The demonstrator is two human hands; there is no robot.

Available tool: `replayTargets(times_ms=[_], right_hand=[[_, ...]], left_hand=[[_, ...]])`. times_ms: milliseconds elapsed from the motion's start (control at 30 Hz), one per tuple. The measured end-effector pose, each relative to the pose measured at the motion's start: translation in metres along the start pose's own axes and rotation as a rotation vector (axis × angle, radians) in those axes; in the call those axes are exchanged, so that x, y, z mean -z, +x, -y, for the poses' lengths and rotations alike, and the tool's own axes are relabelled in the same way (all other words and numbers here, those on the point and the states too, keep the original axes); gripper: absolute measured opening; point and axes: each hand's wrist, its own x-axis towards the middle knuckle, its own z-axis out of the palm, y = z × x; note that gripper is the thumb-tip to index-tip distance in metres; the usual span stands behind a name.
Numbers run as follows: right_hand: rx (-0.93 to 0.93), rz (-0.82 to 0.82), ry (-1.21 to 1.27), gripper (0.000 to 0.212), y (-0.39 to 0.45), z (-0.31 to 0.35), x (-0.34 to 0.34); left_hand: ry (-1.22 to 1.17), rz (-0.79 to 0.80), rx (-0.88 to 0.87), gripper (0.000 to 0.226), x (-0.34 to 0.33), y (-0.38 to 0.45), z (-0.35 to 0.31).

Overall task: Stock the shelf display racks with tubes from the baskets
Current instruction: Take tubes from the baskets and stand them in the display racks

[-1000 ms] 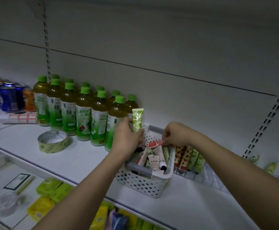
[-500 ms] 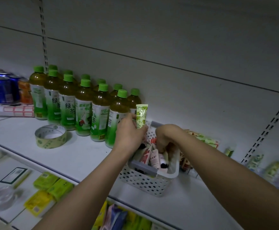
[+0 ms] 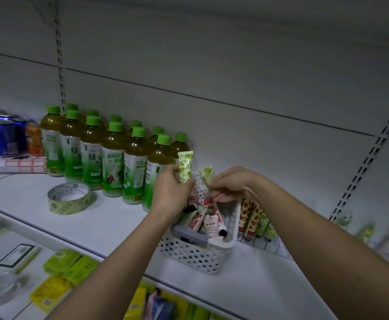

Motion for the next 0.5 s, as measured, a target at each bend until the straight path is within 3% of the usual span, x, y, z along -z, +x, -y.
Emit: replayTargets(times_ms=[67, 300, 367, 500], right_hand=[[0.059, -0.078, 0.019, 0.027, -0.001, -0.002, 0.005], [0.125, -0.053, 0.096, 0.037, -0.027, -0.002, 0.024], [0.174, -0.048, 0.136, 0.033, -0.039, -0.003, 0.031], [0.301, -0.045, 0.290, 0.018, -0.065, -0.010, 0.051]], left_hand=[[-0.002, 0.001, -0.007, 0.034, 0.000, 0.000, 0.000], [0.010, 0.082, -0.010, 0.039, 0.002, -0.004, -0.001], [-0.065, 0.113, 0.010, 0.049, 0.005, -0.005, -0.005], [-0.152, 0.203, -0.049, 0.092, 0.008, -0.009, -0.017]])
